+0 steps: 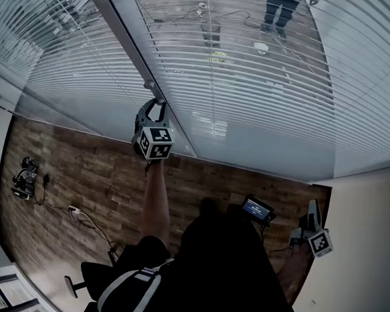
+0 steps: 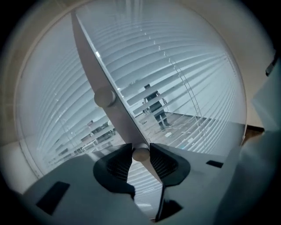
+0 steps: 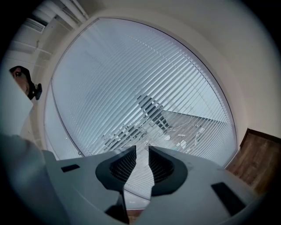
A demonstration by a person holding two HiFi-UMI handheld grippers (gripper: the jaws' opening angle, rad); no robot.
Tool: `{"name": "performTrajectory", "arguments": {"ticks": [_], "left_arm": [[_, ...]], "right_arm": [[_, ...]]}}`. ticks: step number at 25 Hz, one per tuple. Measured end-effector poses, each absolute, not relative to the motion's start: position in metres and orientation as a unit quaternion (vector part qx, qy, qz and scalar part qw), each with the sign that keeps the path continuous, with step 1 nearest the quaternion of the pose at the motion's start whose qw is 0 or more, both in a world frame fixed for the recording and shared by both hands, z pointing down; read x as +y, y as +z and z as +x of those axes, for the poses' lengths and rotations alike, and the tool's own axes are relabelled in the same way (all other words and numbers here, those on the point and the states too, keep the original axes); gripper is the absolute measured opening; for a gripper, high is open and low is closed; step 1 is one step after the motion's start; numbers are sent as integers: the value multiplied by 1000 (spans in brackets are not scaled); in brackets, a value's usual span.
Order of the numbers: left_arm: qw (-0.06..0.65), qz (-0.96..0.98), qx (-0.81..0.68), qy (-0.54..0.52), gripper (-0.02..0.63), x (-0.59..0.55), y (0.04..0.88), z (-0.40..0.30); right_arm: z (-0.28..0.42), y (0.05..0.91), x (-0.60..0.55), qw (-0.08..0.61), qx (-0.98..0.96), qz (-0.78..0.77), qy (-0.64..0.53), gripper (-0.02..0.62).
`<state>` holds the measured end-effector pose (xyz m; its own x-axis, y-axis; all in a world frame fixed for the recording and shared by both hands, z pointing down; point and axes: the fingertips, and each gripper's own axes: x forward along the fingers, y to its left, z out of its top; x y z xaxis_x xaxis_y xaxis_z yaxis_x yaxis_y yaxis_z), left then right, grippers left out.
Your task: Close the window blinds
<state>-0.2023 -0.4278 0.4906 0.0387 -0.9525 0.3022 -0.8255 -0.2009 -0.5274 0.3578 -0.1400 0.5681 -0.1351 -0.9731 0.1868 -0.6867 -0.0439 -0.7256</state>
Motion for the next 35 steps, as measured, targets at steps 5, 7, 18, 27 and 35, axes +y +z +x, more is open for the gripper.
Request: {"name": "performTrajectory", "arguments": {"ticks": [5, 7, 18, 27, 35], "left_arm": [[2, -748, 633, -202, 137, -428, 490, -206], [-51, -761, 629, -148, 137, -427, 487, -208], [-236, -781, 574, 70, 137, -428, 489, -221], [-129, -793, 596, 10, 176, -422, 484, -214], [85, -730, 631, -247, 178, -426, 488, -207]], "right_arm": [[359, 566, -138, 199, 666, -626, -352, 94], [358, 565, -138, 204, 668, -622, -353, 94], [355, 568, -142, 196, 669, -622, -357, 94], [355, 565, -143, 192, 673, -621, -353, 94], [353, 564, -145, 196, 678, -616, -351, 94]]}}
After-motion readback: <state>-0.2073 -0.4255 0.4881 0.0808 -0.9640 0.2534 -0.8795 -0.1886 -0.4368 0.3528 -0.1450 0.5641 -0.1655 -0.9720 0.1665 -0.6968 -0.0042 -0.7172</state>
